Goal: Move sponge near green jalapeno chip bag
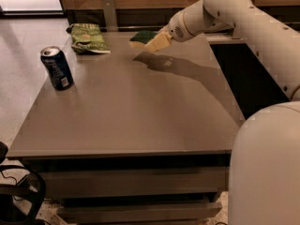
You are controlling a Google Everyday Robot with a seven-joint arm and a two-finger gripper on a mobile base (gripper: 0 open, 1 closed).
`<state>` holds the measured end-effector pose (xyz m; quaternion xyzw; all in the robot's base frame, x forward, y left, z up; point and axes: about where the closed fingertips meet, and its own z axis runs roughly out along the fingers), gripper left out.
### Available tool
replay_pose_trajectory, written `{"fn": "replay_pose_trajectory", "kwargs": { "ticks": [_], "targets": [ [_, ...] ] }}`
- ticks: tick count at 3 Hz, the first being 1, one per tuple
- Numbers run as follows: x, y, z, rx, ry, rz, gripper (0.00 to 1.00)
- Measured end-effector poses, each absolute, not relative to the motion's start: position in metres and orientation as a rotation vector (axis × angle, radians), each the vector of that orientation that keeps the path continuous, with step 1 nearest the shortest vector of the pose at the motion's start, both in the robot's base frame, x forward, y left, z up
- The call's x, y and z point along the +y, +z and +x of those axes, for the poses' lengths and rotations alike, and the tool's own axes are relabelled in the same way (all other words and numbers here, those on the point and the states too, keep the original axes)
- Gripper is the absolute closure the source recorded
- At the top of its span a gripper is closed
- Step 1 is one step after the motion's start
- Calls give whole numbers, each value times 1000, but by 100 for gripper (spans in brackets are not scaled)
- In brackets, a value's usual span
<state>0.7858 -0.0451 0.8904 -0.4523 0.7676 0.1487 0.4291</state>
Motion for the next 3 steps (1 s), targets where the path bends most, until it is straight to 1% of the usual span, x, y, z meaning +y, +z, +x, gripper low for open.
{"fn": "replay_pose_trajectory", "kwargs": {
  "ticks": [1, 2, 3],
  "targets": [
    [-29, 883, 812, 1891, 359, -1093, 100],
    [8, 874, 837, 1863, 362, -1059, 100],
    [37, 871, 848, 1840, 372, -1038, 100]
  ]
}}
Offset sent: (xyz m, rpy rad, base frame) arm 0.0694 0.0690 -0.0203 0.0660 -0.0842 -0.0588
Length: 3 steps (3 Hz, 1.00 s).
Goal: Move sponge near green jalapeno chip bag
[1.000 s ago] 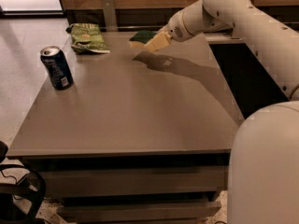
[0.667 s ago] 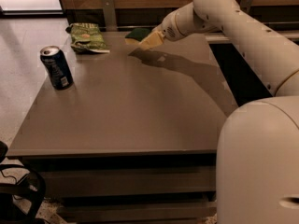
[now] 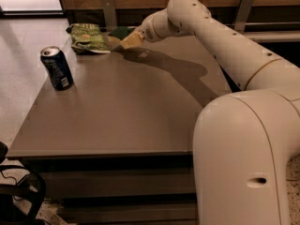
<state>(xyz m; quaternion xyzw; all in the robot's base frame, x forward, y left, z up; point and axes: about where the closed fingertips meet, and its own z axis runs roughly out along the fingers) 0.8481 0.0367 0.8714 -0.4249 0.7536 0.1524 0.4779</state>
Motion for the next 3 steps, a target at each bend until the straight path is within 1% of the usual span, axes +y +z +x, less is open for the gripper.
{"fn": "replay_pose_trajectory", "kwargs": {
  "ticks": [1, 2, 3],
  "targets": [
    [36, 870, 847, 1843, 374, -1043, 81],
    [39, 867, 847, 1845, 377, -1045, 59],
    [42, 864, 847, 1847, 382, -1050, 28]
  ]
}}
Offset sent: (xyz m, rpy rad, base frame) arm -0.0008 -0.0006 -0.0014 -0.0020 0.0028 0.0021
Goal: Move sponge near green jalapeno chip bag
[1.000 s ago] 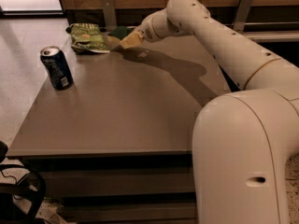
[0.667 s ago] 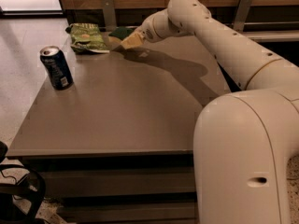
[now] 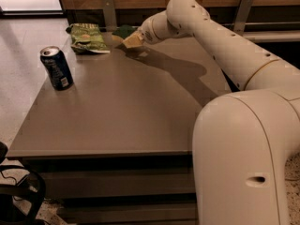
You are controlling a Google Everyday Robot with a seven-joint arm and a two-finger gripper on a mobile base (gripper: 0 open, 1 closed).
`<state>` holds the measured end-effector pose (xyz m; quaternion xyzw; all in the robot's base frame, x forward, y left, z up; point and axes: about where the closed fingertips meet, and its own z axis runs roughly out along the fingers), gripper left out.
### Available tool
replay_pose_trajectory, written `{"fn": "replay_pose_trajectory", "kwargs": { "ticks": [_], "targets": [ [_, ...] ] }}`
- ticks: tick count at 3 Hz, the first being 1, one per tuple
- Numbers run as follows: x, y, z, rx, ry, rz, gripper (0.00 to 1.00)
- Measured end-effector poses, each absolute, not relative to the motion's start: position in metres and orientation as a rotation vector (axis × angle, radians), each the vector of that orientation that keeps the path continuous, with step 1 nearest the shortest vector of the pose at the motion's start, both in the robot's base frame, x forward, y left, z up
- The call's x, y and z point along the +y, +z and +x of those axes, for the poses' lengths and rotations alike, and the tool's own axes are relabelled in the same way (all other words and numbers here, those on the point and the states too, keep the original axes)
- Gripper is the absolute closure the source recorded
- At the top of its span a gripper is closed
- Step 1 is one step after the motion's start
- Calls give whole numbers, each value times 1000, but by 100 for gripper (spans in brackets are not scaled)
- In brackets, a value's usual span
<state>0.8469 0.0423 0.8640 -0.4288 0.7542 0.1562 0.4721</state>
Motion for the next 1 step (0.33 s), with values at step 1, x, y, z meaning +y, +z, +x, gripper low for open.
{"fn": "replay_pose_trajectory", "kwargs": {
  "ticks": [1],
  "targets": [
    [45, 862, 847, 1848, 386, -1053, 4]
  ]
}}
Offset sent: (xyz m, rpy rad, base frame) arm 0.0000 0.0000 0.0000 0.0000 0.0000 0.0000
